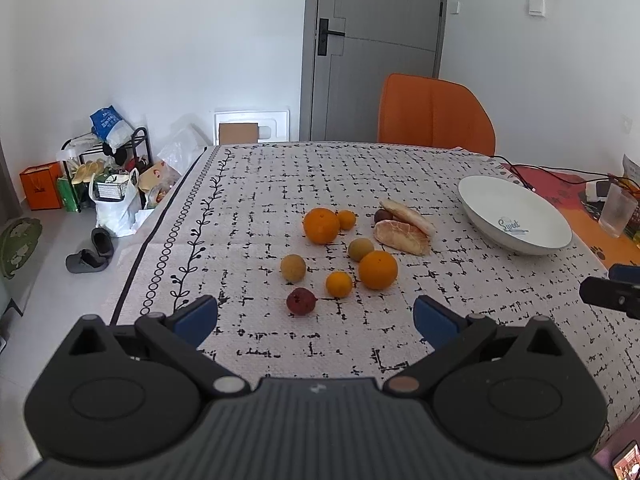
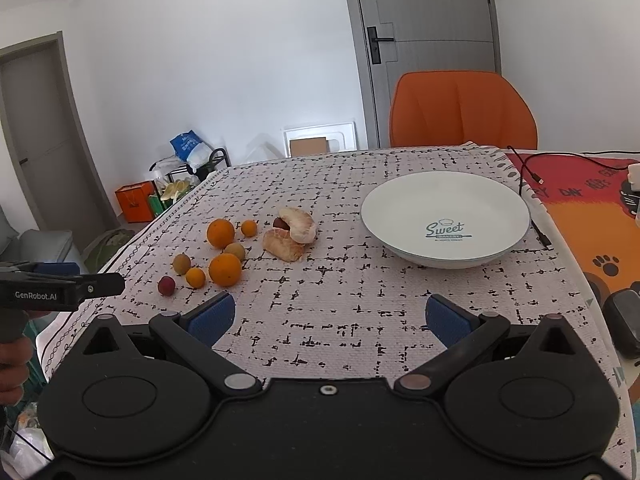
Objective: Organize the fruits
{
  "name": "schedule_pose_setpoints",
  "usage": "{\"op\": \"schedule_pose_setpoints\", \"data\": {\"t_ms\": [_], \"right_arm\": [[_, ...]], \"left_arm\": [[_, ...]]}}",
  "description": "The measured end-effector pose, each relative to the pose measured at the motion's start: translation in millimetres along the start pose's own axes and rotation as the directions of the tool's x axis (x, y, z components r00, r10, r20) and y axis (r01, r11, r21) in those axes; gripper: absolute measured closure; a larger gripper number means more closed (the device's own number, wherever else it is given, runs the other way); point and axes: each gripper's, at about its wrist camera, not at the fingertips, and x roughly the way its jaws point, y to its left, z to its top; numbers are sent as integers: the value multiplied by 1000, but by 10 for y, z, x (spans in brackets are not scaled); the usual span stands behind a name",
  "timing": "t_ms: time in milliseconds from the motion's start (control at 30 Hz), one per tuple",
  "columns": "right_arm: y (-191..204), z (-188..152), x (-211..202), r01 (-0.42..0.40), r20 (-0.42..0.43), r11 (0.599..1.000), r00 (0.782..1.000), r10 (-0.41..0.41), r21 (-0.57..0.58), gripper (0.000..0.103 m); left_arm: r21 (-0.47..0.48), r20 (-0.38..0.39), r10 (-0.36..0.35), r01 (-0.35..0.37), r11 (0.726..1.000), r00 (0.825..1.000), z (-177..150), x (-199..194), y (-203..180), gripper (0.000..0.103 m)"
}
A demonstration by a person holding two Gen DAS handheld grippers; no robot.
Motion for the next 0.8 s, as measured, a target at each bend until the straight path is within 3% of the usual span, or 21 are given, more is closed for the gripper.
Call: {"op": "schedule_pose_setpoints", "data": {"t_ms": [800], "right_arm": [[-4, 1, -25, 11, 8, 1000, 1000, -11, -9, 0]], "left_arm": [[2, 3, -7, 7, 1000, 1000, 12, -2, -8, 0]]}}
